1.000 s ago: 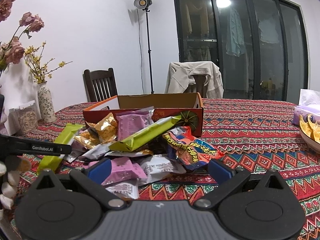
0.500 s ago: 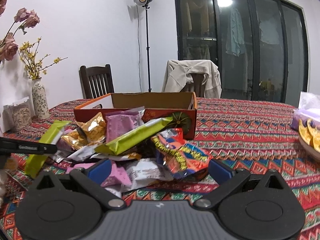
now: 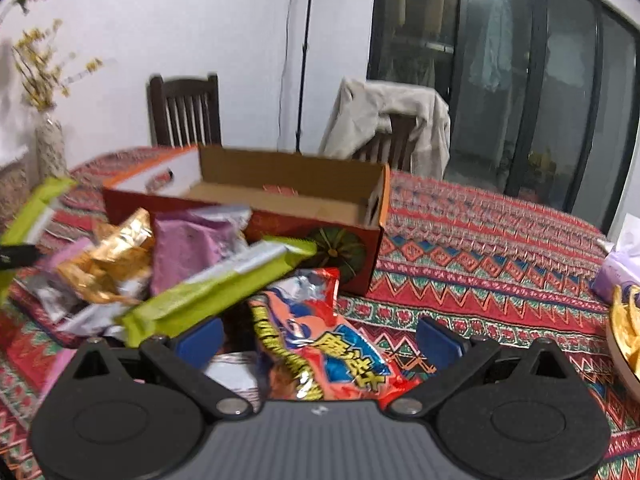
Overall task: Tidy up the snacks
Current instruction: 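Grasp the lime-green bar with the left tool while the right tool grasps the red chip bag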
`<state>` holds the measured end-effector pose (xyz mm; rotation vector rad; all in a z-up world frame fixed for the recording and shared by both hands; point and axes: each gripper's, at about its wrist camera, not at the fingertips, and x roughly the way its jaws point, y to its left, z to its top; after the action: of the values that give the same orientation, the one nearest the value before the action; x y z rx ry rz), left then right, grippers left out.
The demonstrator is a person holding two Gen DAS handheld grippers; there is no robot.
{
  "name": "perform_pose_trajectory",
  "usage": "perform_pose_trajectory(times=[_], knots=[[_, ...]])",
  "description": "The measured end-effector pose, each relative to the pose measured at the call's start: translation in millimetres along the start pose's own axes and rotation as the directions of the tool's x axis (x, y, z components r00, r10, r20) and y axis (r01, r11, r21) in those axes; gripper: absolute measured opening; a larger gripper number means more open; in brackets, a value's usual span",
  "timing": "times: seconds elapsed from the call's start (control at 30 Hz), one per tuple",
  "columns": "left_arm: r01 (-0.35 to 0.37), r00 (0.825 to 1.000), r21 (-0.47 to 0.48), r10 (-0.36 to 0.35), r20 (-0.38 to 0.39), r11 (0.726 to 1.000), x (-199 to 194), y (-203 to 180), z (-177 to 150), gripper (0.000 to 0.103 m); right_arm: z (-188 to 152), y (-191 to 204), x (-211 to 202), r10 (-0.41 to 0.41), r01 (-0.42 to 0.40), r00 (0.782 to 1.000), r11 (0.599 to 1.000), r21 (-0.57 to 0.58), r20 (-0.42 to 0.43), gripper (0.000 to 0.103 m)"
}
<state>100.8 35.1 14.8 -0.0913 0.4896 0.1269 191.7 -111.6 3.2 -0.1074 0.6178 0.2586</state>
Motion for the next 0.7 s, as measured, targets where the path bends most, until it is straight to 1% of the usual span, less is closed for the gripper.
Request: perform_pose_trajectory(times=[0.07,0.13,0.23,0.3,0.33,0.37,0.4,0.43,0.5,0.6,0.7], knots=[[0.002,1.0,0.001,-0.002,0.002,1.0,1,0,1,0.039,1,-4,15,0.02,-0.019,0.999,1.0,0.016,-0.036,0.101],[0.004,1.0,0.002,-0.004,0.004,1.0,2,0,2,0.039,2,-9,29,0.04,-0.037,0.997,0.998,0.042,-0.068,0.097],[0.01,1.0,-0.002,-0.01,0.001,1.0,3,-1,3,0.039,2,-18,46,0.099,-0.087,0.989,0.991,0.102,-0.113,0.087],[0.011,1.0,-0.005,-0.011,-0.002,1.0,4,-1,3,0.039,0,-22,53,0.127,-0.111,0.984,0.985,0.131,-0.123,0.086],[0.012,1.0,-0.006,-0.012,-0.002,1.0,4,0,3,0.039,-1,-23,53,0.134,-0.118,0.984,0.984,0.135,-0.12,0.085],[0.012,1.0,-0.006,-0.012,-0.003,1.0,4,0,3,0.039,-2,-23,52,0.136,-0.12,0.984,0.984,0.132,-0.118,0.082],[0.013,1.0,-0.007,-0.013,-0.002,1.0,4,0,3,0.039,-2,-22,51,0.137,-0.122,0.983,0.985,0.123,-0.119,0.077],[0.014,1.0,-0.009,-0.014,-0.002,1.0,4,0,3,0.039,-3,-21,49,0.14,-0.127,0.983,0.986,0.112,-0.119,0.075],[0.016,1.0,-0.011,-0.016,-0.001,1.0,3,0,4,0.039,-4,-18,44,0.151,-0.139,0.981,0.985,0.098,-0.121,0.064],[0.02,1.0,-0.017,-0.02,-0.001,1.0,2,1,5,0.039,-7,-17,36,0.157,-0.146,0.98,0.985,0.093,-0.121,0.059],[0.023,1.0,-0.015,-0.023,0.003,1.0,-1,0,6,0.039,-9,-19,25,0.149,-0.138,0.984,0.984,0.11,-0.102,0.057]])
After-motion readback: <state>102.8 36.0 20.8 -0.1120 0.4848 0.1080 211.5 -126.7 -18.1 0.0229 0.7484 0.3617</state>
